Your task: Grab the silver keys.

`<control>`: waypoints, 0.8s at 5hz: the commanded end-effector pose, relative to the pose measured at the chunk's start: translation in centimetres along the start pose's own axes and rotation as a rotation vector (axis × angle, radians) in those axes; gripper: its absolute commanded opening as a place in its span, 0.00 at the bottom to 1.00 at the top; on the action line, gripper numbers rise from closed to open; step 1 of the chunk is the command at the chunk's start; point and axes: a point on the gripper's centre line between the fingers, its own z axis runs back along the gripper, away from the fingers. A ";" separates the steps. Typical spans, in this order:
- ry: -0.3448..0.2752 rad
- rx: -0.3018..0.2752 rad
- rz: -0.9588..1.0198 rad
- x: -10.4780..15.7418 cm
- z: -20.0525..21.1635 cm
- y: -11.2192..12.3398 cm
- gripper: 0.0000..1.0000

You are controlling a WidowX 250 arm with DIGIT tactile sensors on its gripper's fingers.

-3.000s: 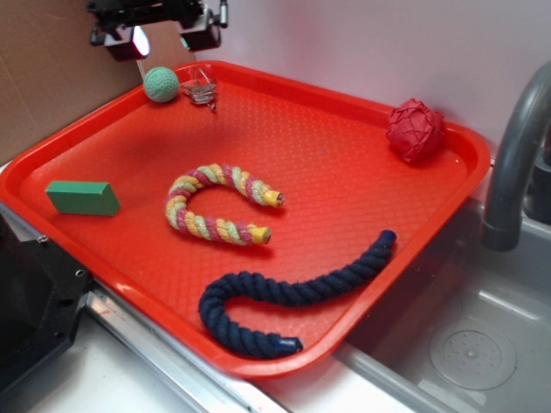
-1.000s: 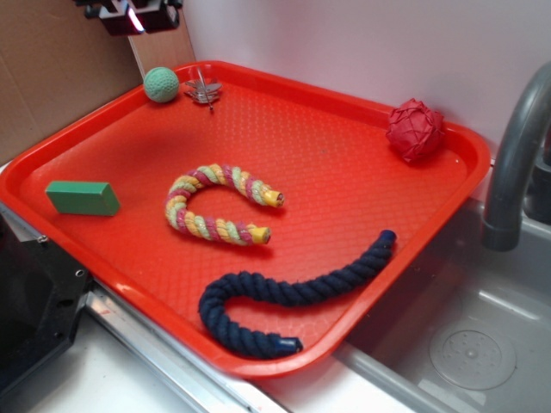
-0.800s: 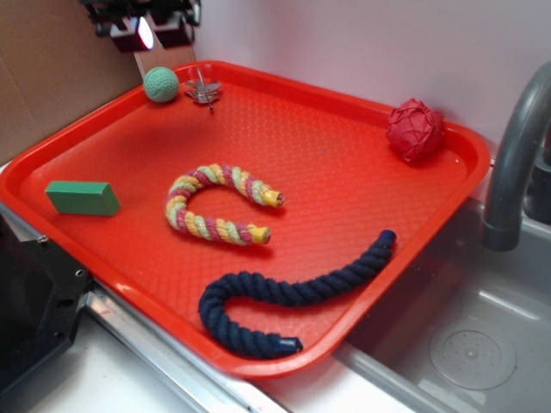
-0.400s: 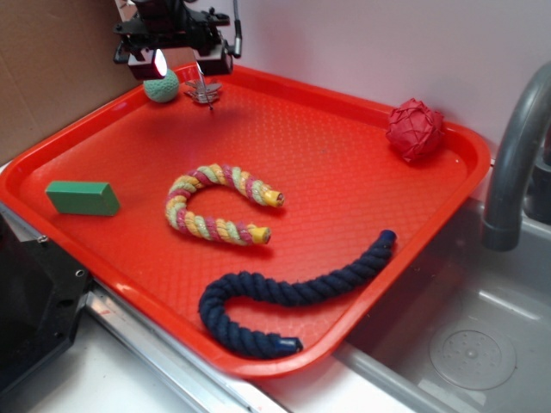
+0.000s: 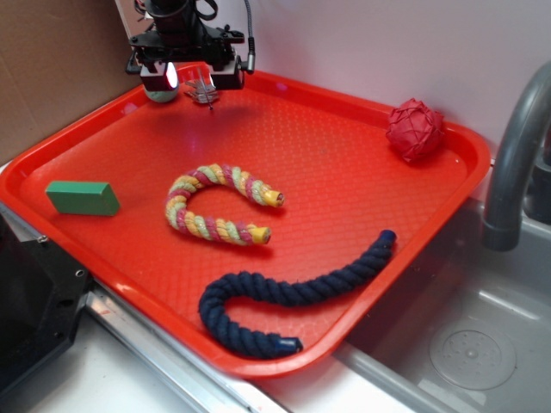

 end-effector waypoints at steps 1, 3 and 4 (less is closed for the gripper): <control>-0.051 -0.005 0.023 1.4 1.1 0.6 0.00; -0.047 -0.002 0.024 1.5 1.2 0.9 0.00; -0.048 -0.007 0.026 1.5 1.5 1.0 0.00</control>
